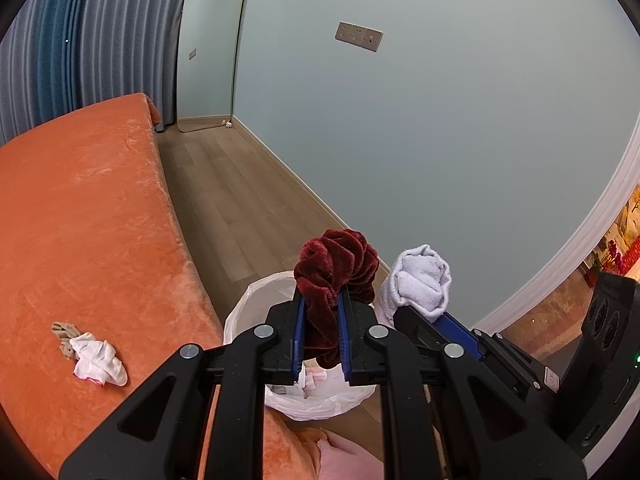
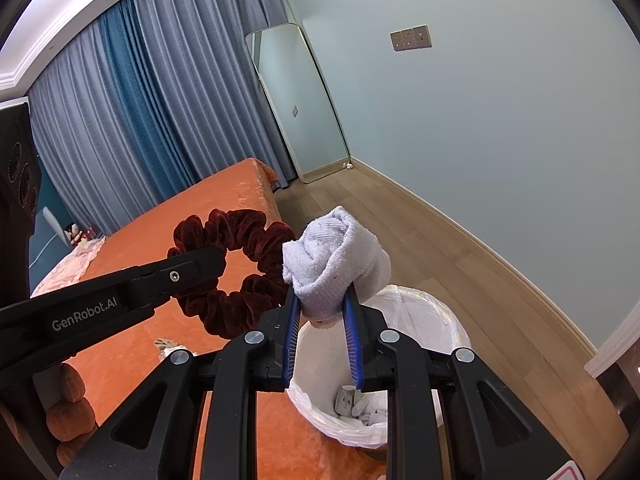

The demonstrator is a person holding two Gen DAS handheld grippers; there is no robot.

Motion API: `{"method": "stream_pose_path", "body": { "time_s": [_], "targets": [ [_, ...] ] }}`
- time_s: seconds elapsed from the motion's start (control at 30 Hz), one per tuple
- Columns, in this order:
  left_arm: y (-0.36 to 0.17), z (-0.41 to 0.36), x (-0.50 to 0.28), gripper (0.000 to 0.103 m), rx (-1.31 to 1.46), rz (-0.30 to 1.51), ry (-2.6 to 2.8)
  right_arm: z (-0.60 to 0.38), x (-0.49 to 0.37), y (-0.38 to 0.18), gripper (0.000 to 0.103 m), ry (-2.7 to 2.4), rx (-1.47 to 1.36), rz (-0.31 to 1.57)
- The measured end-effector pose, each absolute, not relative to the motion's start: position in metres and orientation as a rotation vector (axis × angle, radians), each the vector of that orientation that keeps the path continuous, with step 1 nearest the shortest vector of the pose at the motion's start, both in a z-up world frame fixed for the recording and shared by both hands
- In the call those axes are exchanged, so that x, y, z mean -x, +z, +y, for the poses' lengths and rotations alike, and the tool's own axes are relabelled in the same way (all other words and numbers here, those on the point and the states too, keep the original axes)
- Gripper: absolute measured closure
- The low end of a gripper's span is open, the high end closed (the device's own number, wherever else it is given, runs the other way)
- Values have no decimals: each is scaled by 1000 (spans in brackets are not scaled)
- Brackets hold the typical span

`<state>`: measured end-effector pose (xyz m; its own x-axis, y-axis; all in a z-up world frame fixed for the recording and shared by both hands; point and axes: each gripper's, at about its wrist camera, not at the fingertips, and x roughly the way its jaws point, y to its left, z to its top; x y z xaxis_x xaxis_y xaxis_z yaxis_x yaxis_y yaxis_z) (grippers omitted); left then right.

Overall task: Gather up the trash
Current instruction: 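Open both tools to drop the scrunchie and sock into the bin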

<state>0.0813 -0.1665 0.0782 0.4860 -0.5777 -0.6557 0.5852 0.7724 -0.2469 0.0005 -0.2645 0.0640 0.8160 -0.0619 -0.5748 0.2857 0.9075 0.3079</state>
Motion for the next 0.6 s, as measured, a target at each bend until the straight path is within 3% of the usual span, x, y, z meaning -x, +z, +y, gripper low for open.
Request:
{"method": "stream_pose_path", "body": {
  "time_s": [0.37,0.5,0.6],
  "targets": [
    [67,-173,-93,86,6,800,-732,-262,-5,57,81,-201,-411,608],
    [64,-174,-96,59,7,779,-701,-262,-8,55,76,-217,-416,606],
    [63,-173,-100,56,11,780,-689,-261,-11,54,67,-224,-418,607]
  ]
}}
